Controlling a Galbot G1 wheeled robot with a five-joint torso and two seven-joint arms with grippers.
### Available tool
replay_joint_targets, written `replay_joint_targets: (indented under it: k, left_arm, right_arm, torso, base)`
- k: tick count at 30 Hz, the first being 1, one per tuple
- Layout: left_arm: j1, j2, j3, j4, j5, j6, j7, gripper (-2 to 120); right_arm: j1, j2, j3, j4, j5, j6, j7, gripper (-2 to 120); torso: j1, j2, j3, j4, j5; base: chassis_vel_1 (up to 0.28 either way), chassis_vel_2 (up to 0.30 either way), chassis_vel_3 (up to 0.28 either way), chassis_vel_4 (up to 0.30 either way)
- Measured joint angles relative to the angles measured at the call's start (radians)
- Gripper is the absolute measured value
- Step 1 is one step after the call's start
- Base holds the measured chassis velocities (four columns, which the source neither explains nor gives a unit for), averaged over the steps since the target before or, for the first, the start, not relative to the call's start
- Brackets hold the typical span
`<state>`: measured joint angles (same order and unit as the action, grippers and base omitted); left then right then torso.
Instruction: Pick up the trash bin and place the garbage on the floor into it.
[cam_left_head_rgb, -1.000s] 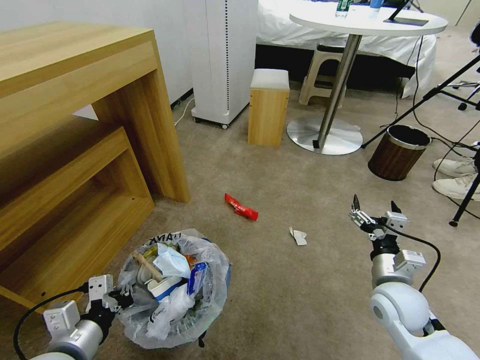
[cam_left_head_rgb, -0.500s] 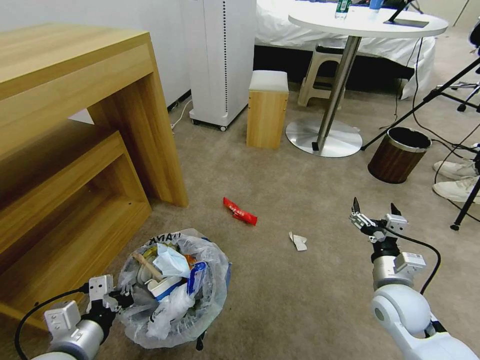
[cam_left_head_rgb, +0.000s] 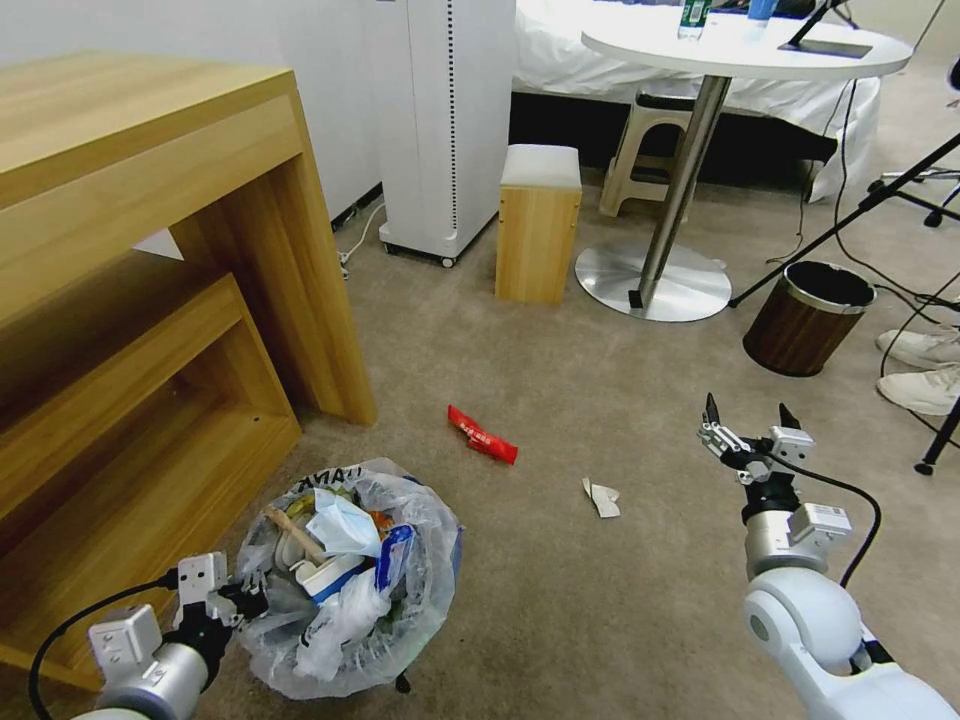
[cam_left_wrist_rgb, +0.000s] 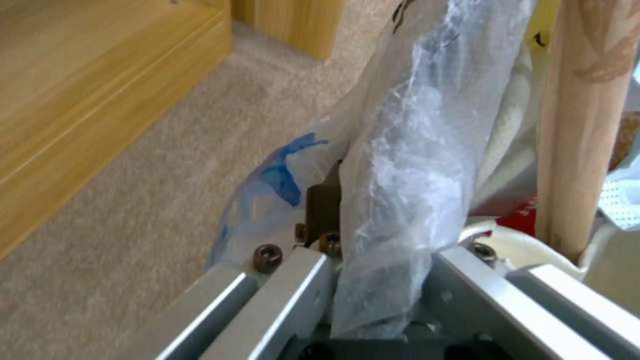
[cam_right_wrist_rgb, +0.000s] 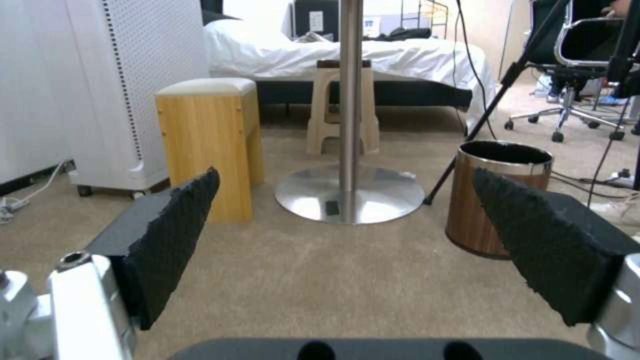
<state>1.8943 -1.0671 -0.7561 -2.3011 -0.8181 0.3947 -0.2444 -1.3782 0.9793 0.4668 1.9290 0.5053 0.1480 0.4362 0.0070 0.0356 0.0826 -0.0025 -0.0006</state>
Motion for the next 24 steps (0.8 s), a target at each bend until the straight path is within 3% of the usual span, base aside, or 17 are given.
replay_joint_targets:
  k: [24]
  left_arm:
    - [-0.004,-0.001,0.000,0.009,0.005,-0.002,0.006,0]
  right_arm:
    - [0.015,0.000,-0.018,-0.021,-0.002,0.012,-0.001,93]
  torso:
    - [0.000,0.000,0.000,-0.0001,-0.0004]
  base:
    - [-0.148,0.140,0.146,-0.146]
